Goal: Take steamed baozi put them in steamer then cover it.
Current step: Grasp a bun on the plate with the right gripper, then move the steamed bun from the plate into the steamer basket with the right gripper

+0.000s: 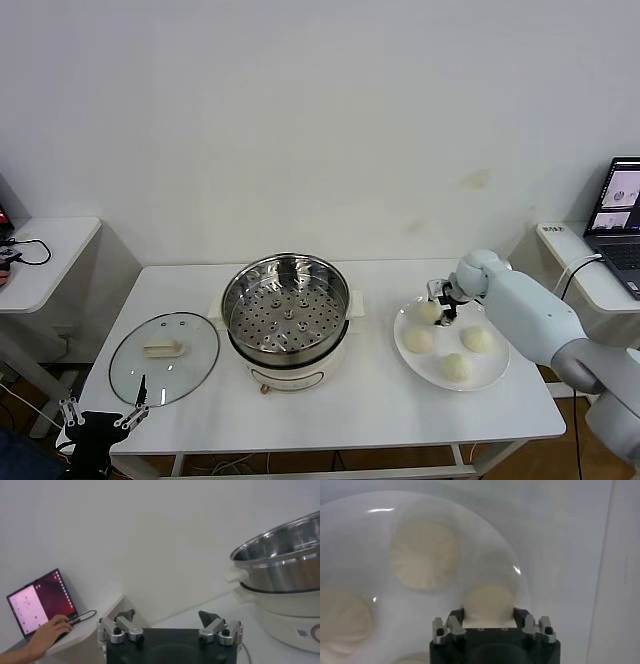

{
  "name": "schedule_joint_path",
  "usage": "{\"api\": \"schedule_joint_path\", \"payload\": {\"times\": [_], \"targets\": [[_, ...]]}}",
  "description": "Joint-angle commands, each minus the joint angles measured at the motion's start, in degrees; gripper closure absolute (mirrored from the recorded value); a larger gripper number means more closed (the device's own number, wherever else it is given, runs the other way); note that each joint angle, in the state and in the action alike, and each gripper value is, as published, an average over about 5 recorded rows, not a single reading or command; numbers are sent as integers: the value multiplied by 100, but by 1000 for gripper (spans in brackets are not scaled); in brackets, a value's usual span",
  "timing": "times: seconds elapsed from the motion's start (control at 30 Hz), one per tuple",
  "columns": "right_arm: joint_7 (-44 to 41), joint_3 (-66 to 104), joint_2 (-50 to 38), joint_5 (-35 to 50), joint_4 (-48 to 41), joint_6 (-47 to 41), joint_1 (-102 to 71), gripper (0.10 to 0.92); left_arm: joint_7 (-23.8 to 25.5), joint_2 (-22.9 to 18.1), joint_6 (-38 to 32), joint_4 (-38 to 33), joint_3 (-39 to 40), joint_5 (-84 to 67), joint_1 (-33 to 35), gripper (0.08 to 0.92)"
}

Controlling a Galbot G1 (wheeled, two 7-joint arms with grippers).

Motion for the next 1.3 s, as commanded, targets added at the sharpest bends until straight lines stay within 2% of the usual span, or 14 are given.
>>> {"api": "schedule_joint_path", "payload": {"times": [0.03,0.43,0.63,1.0,1.3], "targets": [[-52,-74,-127,129,197,-43,88,415,-3,-5,-1,-13,-1,4,10,177],[-375,-1235,-1245,1623,1816,-375,1455,414,0,21,4,-45,57,-3,21,177],[-419,-2069,-1433,2534,2449,-497,2576,411,0,69,4,-72,96,-20,-7,177],[-95,-3359,-466,3728,2896,-521,4153,414,5,257,12,-15,73,-161,-126,177],[241,-3800,932,3773,2563,44,4209,406,15,344,33,4,-22,-253,-229,177]]}}
